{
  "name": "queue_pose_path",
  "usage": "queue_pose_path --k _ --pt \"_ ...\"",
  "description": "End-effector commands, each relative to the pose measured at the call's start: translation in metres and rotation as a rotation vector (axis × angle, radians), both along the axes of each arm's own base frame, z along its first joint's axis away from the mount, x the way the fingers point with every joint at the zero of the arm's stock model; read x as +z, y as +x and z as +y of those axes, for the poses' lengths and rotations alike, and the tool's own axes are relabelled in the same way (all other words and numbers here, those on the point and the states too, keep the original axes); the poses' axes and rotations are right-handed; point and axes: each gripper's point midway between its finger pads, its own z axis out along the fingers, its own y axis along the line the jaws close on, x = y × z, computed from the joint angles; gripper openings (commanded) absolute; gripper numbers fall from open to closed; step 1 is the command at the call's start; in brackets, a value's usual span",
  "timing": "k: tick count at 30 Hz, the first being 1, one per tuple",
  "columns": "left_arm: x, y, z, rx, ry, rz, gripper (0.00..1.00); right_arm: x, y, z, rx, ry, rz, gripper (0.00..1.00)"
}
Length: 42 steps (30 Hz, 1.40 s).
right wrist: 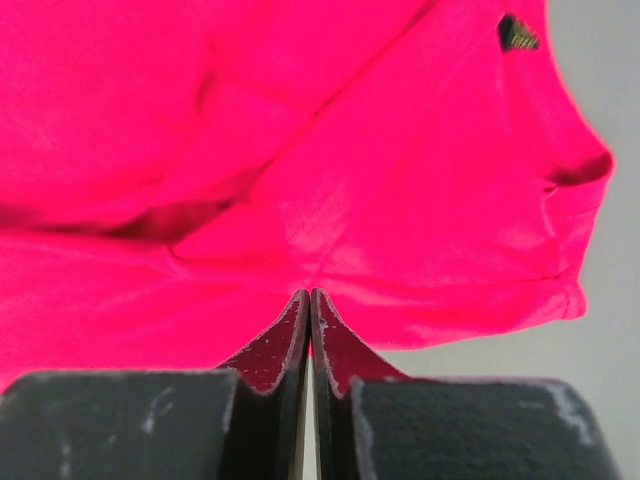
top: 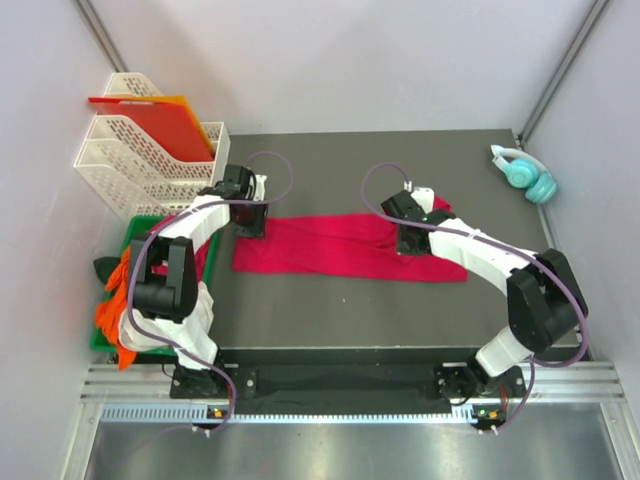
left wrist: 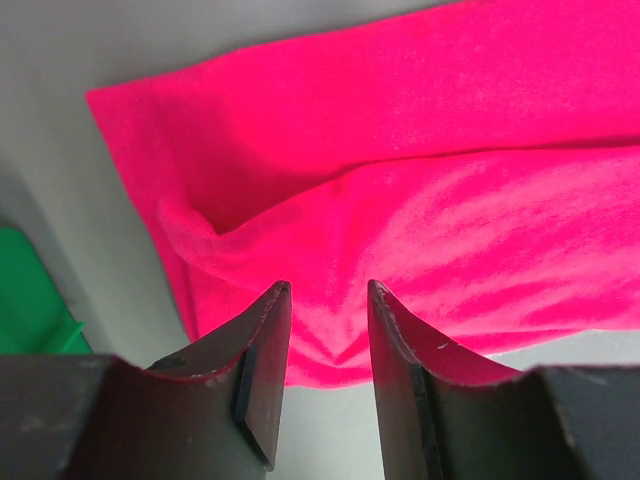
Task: Fold and stack the t-shirts
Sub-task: Fold the tshirt
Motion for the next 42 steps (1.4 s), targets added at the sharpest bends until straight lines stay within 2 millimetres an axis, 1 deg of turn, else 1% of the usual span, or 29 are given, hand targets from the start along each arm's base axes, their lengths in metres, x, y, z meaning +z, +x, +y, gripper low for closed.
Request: queue_pose_path --k 1,2,3,4,7,9,12,15,21,24,25,30,31,33,34,36,39,41,42 --pt "0.002 0.010 -0.001 -0.003 0.002 -0.037 0.41 -0.005 -0.002 0.012 0.030 0.015 -0.028 0.01" --pt "-0.001 0.010 0.000 0.000 0.009 -0.028 0.41 -0.006 -0.002 0.012 0.026 0.012 -0.033 0.05" --pt "-0.004 0.009 0.001 0.001 0.013 -0.023 0.41 -0.008 -0.003 0.014 0.029 0.003 -0.031 0.12" --pt "-0.006 0.008 0.001 0.000 0.016 -0.017 0.41 -0.011 -0.005 0.012 0.030 -0.012 -0.031 0.27" --pt "-0.009 0.005 0.002 0.000 0.022 -0.011 0.41 -0.013 -0.005 0.019 0.051 -0.015 -0.056 0.43" --pt "-0.011 0.003 0.004 -0.001 0.028 -0.006 0.42 -0.018 -0.004 0.023 0.052 -0.014 -0.059 0.47" --pt "-0.014 0.001 0.005 -0.001 0.036 0.000 0.42 -0.028 -0.004 0.026 0.053 -0.013 -0.046 0.48" --pt "-0.017 -0.002 0.006 -0.001 0.039 0.009 0.42 -0.040 -0.004 0.027 0.043 -0.017 -0.035 0.47" --pt "-0.018 -0.004 0.006 -0.002 0.040 0.015 0.41 -0.049 -0.001 0.023 0.019 -0.048 -0.041 0.43" --pt "-0.021 -0.004 0.005 -0.003 0.040 0.022 0.41 -0.048 0.003 0.020 0.003 -0.065 -0.051 0.39" --pt "-0.022 -0.004 0.005 -0.005 0.039 0.025 0.41 -0.046 0.004 0.021 -0.002 -0.060 -0.059 0.35" --pt "-0.025 -0.005 0.000 -0.015 0.035 0.032 0.41 -0.040 0.006 0.019 -0.022 -0.063 -0.080 0.24" --pt "-0.024 -0.005 -0.001 -0.017 0.035 0.030 0.41 -0.040 0.005 0.018 -0.022 -0.068 -0.079 0.19" --pt "-0.025 -0.005 -0.003 -0.022 0.034 0.029 0.41 -0.039 0.005 0.017 -0.027 -0.071 -0.084 0.14" --pt "-0.025 -0.005 -0.003 -0.023 0.034 0.029 0.41 -0.040 0.004 0.016 -0.029 -0.075 -0.080 0.10" --pt "-0.025 -0.005 -0.003 -0.023 0.037 0.027 0.41 -0.036 0.005 0.015 -0.033 -0.075 -0.092 0.04" --pt "-0.025 -0.004 -0.004 -0.023 0.038 0.027 0.41 -0.029 0.009 0.016 -0.036 -0.076 -0.108 0.00" --pt "-0.026 -0.004 -0.005 -0.024 0.038 0.030 0.41 -0.026 0.011 0.015 -0.035 -0.088 -0.114 0.00" --pt "-0.027 -0.003 -0.005 -0.022 0.038 0.030 0.41 -0.021 0.016 0.017 -0.037 -0.087 -0.128 0.00"
